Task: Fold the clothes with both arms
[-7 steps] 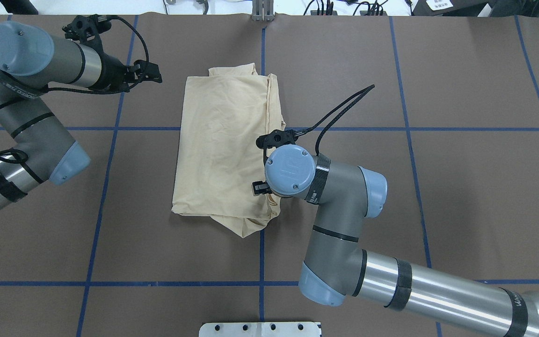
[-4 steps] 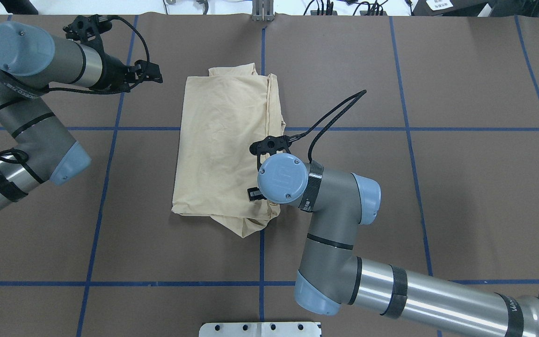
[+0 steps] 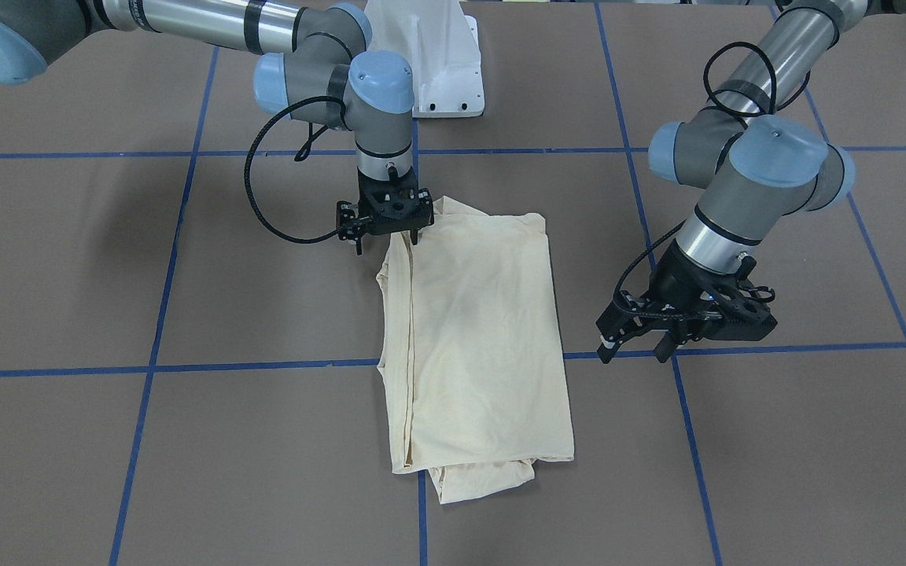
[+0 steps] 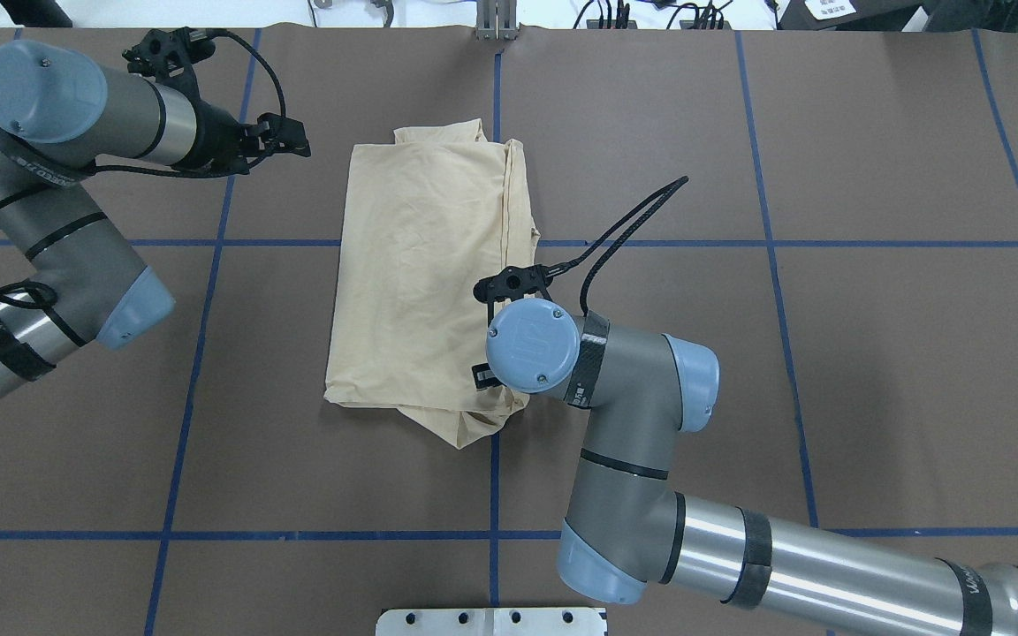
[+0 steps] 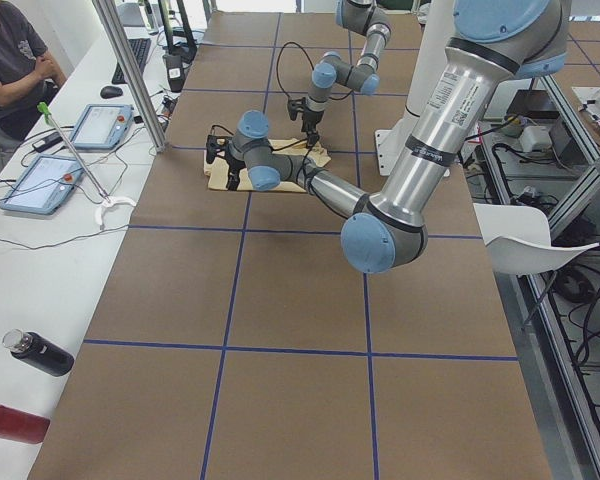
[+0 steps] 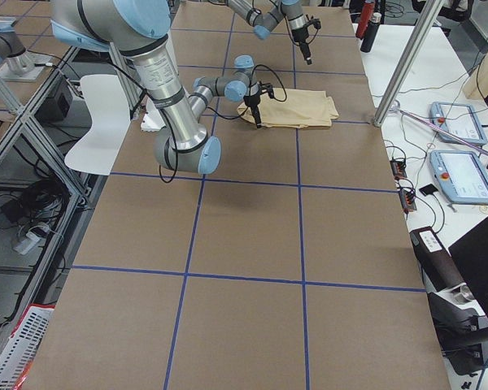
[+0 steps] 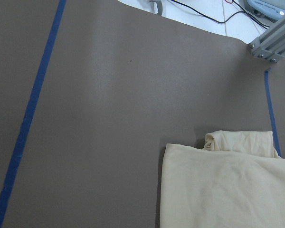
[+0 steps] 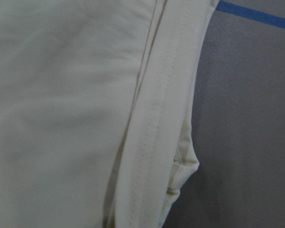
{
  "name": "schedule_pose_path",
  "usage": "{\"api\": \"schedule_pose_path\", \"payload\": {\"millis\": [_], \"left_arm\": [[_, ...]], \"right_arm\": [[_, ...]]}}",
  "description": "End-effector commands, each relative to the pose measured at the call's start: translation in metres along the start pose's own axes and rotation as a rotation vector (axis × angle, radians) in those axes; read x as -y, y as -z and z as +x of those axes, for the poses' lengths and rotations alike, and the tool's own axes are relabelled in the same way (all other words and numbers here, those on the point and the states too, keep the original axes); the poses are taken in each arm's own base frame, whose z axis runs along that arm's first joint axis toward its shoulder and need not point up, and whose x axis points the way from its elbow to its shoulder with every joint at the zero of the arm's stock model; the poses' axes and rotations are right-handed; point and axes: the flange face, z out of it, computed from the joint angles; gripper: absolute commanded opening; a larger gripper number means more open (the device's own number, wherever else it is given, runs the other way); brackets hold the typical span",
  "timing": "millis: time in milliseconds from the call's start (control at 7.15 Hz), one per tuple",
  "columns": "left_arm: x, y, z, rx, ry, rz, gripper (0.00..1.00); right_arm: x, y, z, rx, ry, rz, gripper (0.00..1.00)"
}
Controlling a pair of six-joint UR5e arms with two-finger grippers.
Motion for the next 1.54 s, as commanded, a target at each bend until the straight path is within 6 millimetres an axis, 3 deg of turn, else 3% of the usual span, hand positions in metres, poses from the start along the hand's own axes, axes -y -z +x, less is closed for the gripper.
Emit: {"api": "schedule_pose_path", "payload": {"millis": [0, 699, 978, 1398], "left_arm": [[-0.001, 0.000, 0.002, -0.003, 0.003, -0.001, 1.00], [-0.004, -0.003, 0.002, -0.002, 0.006, -0.007, 1.00], [-0.006, -0.003, 0.004, -0.004, 0.004, -0.009, 1.00], [-0.007, -0.005, 0.005, -0.003, 0.003, -0.012, 1.00]], "right_arm": [[-0.002, 0.002, 0.005, -0.021, 0.000, -0.013, 1.00], [-0.001, -0.015, 0.037, -0.067, -0.001, -0.022, 1.00], [-0.003, -0.005, 0.072, -0.065, 0.026, -0.013, 1.00], [0.002, 0.007, 0.084, -0.070, 0.041, -0.014, 1.00]]}}
